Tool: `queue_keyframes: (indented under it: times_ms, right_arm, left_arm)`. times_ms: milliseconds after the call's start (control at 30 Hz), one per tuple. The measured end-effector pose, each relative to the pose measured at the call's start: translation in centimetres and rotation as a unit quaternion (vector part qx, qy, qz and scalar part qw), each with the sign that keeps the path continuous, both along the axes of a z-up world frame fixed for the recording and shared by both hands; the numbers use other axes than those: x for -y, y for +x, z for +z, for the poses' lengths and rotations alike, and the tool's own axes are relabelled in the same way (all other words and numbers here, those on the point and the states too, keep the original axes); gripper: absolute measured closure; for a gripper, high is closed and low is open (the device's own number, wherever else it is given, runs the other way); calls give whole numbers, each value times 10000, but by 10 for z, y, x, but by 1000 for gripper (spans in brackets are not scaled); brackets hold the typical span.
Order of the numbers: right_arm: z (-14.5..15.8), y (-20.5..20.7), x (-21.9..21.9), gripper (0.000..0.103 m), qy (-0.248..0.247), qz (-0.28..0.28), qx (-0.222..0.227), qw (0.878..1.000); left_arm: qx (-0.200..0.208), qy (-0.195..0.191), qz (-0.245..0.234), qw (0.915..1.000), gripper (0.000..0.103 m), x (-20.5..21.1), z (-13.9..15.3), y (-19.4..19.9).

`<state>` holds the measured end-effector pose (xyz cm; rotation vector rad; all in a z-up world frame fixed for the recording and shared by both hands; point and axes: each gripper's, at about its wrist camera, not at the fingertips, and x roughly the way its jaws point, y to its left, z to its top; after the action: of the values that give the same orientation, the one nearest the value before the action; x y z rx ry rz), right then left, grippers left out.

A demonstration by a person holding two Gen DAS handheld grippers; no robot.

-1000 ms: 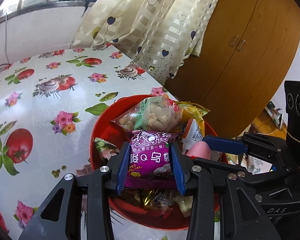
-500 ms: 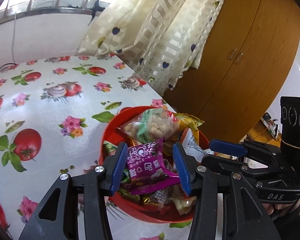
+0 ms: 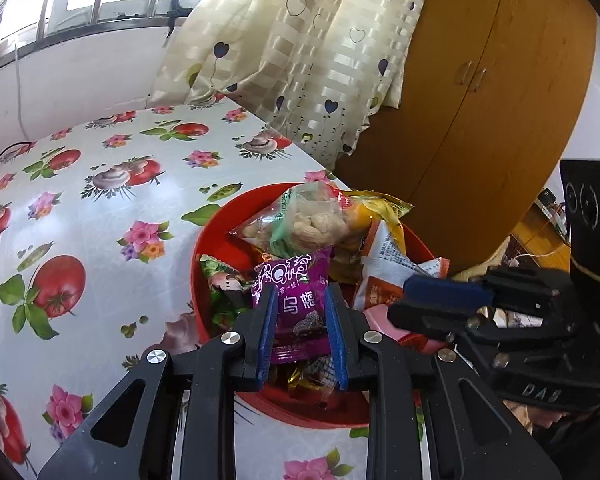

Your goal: Organize snacks

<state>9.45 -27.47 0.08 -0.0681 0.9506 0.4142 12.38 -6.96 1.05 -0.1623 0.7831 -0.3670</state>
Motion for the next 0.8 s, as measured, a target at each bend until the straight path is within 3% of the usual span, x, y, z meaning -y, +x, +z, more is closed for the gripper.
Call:
queue_keyframes:
  times_ms: [367, 800]
  right_arm:
    - [18, -19, -1, 80, -56, -5, 210, 9998]
    - [23, -43, -2, 57, -300, -108, 322, 9990]
  left_arm:
    - [111, 231, 80, 9996, 78, 5, 14, -21]
    - [-44, 333, 192, 9993, 72, 8, 14, -49]
